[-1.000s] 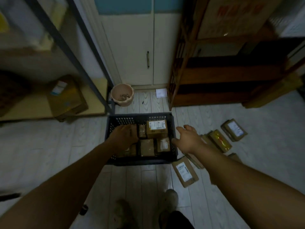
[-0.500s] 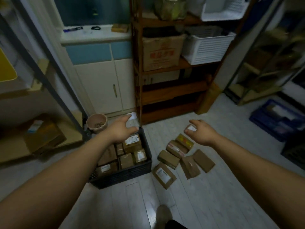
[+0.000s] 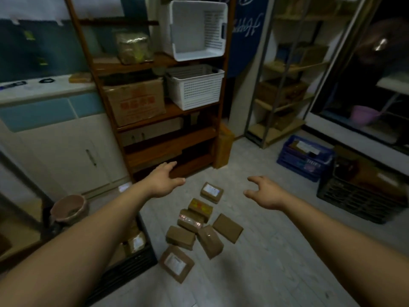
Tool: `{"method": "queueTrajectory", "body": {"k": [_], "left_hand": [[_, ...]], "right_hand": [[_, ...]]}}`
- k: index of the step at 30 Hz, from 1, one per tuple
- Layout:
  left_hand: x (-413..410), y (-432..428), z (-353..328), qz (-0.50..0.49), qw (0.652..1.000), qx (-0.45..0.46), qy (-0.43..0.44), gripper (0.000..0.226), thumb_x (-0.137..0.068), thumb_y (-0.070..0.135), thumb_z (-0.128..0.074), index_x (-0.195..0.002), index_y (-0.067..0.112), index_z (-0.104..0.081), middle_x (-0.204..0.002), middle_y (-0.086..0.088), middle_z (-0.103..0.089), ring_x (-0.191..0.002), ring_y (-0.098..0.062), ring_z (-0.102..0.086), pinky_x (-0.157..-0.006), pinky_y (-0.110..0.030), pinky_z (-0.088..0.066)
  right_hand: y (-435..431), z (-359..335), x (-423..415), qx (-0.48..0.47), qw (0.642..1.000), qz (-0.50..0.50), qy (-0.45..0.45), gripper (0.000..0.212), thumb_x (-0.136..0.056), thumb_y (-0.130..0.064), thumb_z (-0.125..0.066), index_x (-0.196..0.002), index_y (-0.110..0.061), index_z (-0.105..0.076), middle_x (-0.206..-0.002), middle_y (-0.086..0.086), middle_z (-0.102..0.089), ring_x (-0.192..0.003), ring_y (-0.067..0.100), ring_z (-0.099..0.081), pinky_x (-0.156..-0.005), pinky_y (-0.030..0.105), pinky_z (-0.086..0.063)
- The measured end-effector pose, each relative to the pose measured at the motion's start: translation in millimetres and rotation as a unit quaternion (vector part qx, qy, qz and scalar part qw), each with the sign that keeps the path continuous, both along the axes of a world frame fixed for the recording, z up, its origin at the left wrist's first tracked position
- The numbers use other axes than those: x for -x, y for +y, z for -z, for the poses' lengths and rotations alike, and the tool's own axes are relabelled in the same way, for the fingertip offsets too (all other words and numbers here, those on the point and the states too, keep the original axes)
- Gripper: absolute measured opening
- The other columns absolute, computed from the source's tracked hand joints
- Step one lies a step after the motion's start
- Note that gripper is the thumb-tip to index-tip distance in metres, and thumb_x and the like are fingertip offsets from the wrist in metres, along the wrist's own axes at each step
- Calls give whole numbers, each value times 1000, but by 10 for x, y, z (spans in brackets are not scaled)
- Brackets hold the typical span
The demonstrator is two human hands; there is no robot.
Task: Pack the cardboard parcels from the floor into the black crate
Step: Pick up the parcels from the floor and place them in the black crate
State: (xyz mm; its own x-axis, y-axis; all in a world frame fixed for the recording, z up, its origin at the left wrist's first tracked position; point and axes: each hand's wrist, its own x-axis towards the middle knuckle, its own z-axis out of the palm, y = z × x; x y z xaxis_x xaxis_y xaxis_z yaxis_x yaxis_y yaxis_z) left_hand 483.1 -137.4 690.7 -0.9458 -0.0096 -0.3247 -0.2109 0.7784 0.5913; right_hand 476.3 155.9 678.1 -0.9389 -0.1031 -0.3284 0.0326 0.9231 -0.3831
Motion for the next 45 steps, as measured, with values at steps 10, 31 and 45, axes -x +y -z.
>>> {"method": "queueTrajectory", "body": {"k": [10,31,45], "left_hand": [[596,1337,401,3,999,5,-54,74,-90,46,-54,-150,27,-16,-159,-4,-9,-146,-24,-12,-118,-42,-18],[3000,412,3051,-123,966,16,-226,74,-94,44,-48,-150,12,-13,-158,-10,-15,-144,-26,-17,-117,-31,-15],[3848,370,6869,-160,972,19,-171,66,-90,37,-58,-145,11,-32,-151,-11,-31,-141,-30,-24,-115,-47,-23]], "right_hand": [[1040,414,676,52,996,-19,-66,70,-93,-44,-53,-151,-19,-23,-157,8,-23,-140,26,-32,-110,35,-30],[491,2730,3590,42,966,-29,-252,67,-94,-40,-55,-150,-19,-25,-151,11,-34,-135,27,-38,-104,31,-36],[-592,7054,4571,112,951,-112,-265,73,-93,-41,-56,-149,-8,-22,-151,15,-30,-136,32,-34,-109,41,-31]]}}
